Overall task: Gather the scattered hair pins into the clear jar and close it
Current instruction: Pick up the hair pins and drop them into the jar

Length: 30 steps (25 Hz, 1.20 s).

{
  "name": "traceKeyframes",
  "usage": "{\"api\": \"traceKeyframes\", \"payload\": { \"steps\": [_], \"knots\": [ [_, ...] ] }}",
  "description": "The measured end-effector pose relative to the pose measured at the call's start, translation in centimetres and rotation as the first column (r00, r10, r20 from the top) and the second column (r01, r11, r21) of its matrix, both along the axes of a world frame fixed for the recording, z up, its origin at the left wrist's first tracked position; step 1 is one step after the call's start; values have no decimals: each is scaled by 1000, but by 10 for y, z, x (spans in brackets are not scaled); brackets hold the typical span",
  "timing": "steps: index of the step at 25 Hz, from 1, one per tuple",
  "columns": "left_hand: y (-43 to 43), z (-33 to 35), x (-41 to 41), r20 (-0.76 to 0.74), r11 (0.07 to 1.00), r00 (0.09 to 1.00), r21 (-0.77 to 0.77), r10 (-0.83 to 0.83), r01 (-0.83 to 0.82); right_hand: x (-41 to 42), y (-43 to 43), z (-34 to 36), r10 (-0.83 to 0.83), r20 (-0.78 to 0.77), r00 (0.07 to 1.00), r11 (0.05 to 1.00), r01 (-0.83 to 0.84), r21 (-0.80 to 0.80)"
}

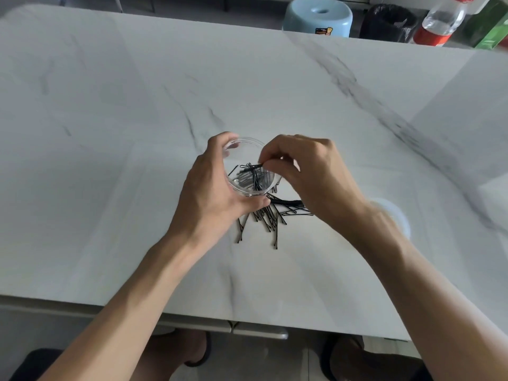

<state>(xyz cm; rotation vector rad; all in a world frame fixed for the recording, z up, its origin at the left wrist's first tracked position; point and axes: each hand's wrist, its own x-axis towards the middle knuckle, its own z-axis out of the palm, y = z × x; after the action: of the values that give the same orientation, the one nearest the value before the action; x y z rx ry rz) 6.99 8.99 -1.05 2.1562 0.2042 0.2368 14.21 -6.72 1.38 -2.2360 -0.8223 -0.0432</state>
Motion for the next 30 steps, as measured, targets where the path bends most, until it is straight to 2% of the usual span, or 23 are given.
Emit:
{"api": "traceKeyframes", "payload": {
  "steps": [2,5,6,8,9,11,15,21,30],
  "knots": [
    [1,0,0,8,1000,1000,4,-5,5,2,3,-1,-6,-18,1000,999,7,45],
    [5,1,-2,17,1000,1000,-7,14,-13,10,0,0,-181,-116,976,960,202,195],
    [7,2,-2,19,1000,1000,-13,22,-22,14,-2,-4,-266,-157,951,945,290,154],
    [10,2,-4,24,999,999,-20,47,-47,21,-5,-19,-420,-182,889,907,405,-112],
    [13,2,-4,25,998,998,-22,62,-61,22,-4,-28,-463,-185,867,876,416,-246],
    [19,2,-5,22,995,996,-27,92,-91,23,1,-37,-502,-186,845,829,408,-382],
    [30,2,-6,19,991,992,-37,128,-128,23,15,-33,-471,-112,875,800,370,-472],
    [36,3,-8,21,990,990,-34,136,-135,13,19,-22,-402,63,913,708,354,-612],
    [36,3,-9,22,991,991,-39,129,-128,4,13,-26,-293,91,952,698,277,-660]
  ]
}}
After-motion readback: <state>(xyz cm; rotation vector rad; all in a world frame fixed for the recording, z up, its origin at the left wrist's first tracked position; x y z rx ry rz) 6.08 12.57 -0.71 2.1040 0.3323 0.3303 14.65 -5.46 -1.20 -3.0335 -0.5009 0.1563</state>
